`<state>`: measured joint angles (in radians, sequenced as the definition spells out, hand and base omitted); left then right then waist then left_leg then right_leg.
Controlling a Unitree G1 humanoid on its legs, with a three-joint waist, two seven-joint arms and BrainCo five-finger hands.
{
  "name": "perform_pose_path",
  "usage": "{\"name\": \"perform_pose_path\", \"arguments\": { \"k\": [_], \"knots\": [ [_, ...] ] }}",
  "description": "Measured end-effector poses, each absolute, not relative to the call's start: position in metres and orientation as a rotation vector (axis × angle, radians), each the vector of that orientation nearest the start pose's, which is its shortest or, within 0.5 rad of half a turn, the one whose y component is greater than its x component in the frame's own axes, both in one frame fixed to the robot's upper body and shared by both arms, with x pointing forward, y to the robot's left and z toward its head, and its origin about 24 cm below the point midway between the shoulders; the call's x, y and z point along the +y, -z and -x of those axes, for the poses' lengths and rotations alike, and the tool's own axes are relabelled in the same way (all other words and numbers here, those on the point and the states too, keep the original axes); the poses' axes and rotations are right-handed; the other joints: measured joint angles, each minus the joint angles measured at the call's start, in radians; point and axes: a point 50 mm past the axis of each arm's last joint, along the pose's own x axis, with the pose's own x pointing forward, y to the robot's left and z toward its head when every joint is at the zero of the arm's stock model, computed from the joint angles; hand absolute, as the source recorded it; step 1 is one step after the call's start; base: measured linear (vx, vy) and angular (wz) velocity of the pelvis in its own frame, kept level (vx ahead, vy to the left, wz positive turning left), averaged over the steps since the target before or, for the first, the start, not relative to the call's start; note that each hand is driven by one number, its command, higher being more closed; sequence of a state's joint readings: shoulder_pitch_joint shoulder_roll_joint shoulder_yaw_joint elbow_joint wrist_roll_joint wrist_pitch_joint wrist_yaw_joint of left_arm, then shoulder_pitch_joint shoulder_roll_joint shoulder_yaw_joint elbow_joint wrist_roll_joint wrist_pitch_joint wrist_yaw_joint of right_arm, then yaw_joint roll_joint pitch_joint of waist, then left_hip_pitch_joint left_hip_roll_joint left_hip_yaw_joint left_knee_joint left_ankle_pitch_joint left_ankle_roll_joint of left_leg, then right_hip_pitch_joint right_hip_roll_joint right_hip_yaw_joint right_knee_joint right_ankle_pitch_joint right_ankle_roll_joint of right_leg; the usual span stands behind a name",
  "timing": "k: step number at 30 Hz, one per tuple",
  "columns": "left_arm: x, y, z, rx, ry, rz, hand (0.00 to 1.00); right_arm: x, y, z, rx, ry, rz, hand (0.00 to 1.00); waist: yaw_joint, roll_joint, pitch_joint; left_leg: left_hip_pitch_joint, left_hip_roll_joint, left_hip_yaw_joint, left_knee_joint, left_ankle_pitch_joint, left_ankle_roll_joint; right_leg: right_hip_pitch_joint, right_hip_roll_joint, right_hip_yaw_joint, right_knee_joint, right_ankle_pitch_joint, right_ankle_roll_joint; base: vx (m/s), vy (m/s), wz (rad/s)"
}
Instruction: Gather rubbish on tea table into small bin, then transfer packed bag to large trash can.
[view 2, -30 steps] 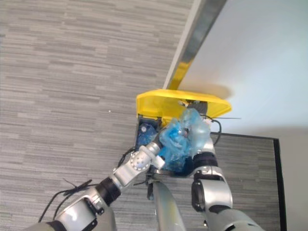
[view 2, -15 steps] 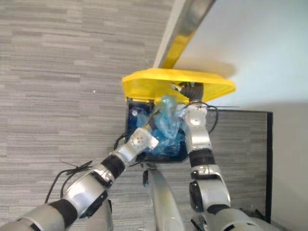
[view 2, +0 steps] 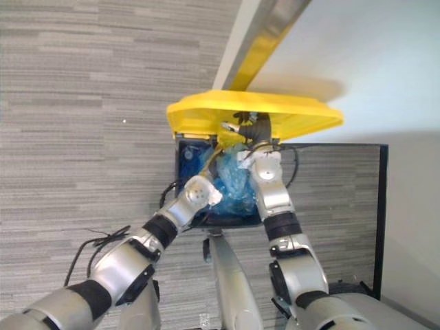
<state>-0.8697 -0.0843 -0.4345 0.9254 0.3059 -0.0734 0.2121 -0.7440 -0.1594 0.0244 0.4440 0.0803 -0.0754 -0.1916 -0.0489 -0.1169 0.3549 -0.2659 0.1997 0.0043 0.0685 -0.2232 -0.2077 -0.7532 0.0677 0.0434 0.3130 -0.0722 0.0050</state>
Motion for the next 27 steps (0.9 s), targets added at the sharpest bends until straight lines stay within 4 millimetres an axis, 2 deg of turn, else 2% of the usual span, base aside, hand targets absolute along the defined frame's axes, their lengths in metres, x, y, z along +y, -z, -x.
{"name": "perform_pose_path", "arguments": {
  "k": [5, 7, 11, 15, 18, 20, 21, 23, 24, 27],
  "knots": [
    [-0.007, -0.089, -0.355, -0.189, 0.399, -0.724, 0.00, -0.130, -0.176, -0.372, -0.367, 0.018, 0.091, 0.00, 0.002, 0.000, 0.000, 0.003, 0.000, 0.000, -0.004, 0.011, -0.008, 0.002, -0.004, -0.007, -0.002, 0.000, 0.000, 0.02, 0.018, 0.04],
    [-0.009, -0.081, -0.350, -0.190, 0.426, -0.768, 0.00, -0.129, -0.173, -0.372, -0.360, 0.003, 0.109, 0.00, 0.001, 0.004, -0.002, -0.009, -0.001, 0.001, 0.038, -0.001, -0.009, 0.013, -0.008, -0.012, -0.004, 0.000, 0.000, 0.03, 0.040, 0.04],
    [-0.013, -0.077, -0.341, -0.209, 0.445, -0.749, 0.00, -0.133, -0.164, -0.369, -0.341, 0.012, 0.154, 0.00, 0.005, 0.006, -0.003, -0.012, -0.008, -0.018, 0.066, -0.008, -0.009, 0.034, -0.022, -0.027, -0.005, 0.000, 0.000, 0.03, 0.053, 0.16],
    [-0.007, -0.070, -0.330, -0.222, 0.439, -0.696, 0.00, -0.130, -0.142, -0.363, -0.290, -0.013, 0.214, 0.00, 0.036, 0.013, -0.008, 0.026, -0.007, -0.027, 0.067, -0.008, -0.006, 0.083, -0.023, -0.034, -0.018, 0.004, -0.006, 0.04, 0.066, 0.07],
    [0.002, -0.056, -0.321, -0.188, 0.419, -0.666, 0.00, -0.129, -0.128, -0.359, -0.253, -0.025, 0.226, 0.00, 0.055, 0.037, -0.045, 0.049, -0.009, -0.042, 0.018, 0.019, 0.003, 0.096, -0.027, -0.041, -0.029, 0.008, -0.009, 0.05, 0.066, 0.09],
    [0.015, -0.047, -0.316, -0.169, 0.400, -0.667, 0.00, -0.128, -0.112, -0.359, -0.200, -0.035, 0.265, 0.00, 0.058, 0.054, -0.057, 0.098, -0.008, -0.048, -0.034, 0.048, 0.004, 0.127, -0.030, -0.048, -0.030, 0.008, -0.009, 0.07, 0.056, 0.11],
    [0.016, -0.046, -0.316, -0.169, 0.399, -0.665, 0.00, -0.129, -0.111, -0.359, -0.195, -0.035, 0.267, 0.00, 0.058, 0.056, -0.059, 0.098, -0.008, -0.050, -0.035, 0.049, 0.004, 0.128, -0.031, -0.050, -0.031, 0.008, -0.009, 0.04, 0.053, 0.17],
    [0.025, -0.043, -0.308, -0.178, 0.382, -0.622, 0.00, -0.134, -0.088, -0.354, -0.123, -0.027, 0.301, 0.00, 0.056, 0.065, -0.086, 0.114, -0.016, -0.081, -0.063, 0.070, 0.004, 0.147, -0.042, -0.068, -0.037, 0.007, -0.009, 0.01, 0.053, 0.28],
    [0.028, -0.041, -0.306, -0.172, 0.375, -0.615, 0.00, -0.134, -0.083, -0.352, -0.107, -0.029, 0.305, 0.00, 0.057, 0.067, -0.087, 0.125, -0.016, -0.086, -0.069, 0.073, 0.004, 0.157, -0.043, -0.073, -0.040, 0.007, -0.009, 0.01, 0.054, 0.28],
    [0.051, -0.024, -0.293, -0.121, 0.334, -0.590, 0.00, -0.141, -0.050, -0.340, 0.008, -0.025, 0.317, 0.00, 0.052, 0.079, -0.111, 0.154, -0.010, -0.129, -0.093, 0.081, 0.000, 0.199, -0.051, -0.105, -0.053, -0.002, 0.004, 0.00, 0.031, 0.30]
  ]
}}
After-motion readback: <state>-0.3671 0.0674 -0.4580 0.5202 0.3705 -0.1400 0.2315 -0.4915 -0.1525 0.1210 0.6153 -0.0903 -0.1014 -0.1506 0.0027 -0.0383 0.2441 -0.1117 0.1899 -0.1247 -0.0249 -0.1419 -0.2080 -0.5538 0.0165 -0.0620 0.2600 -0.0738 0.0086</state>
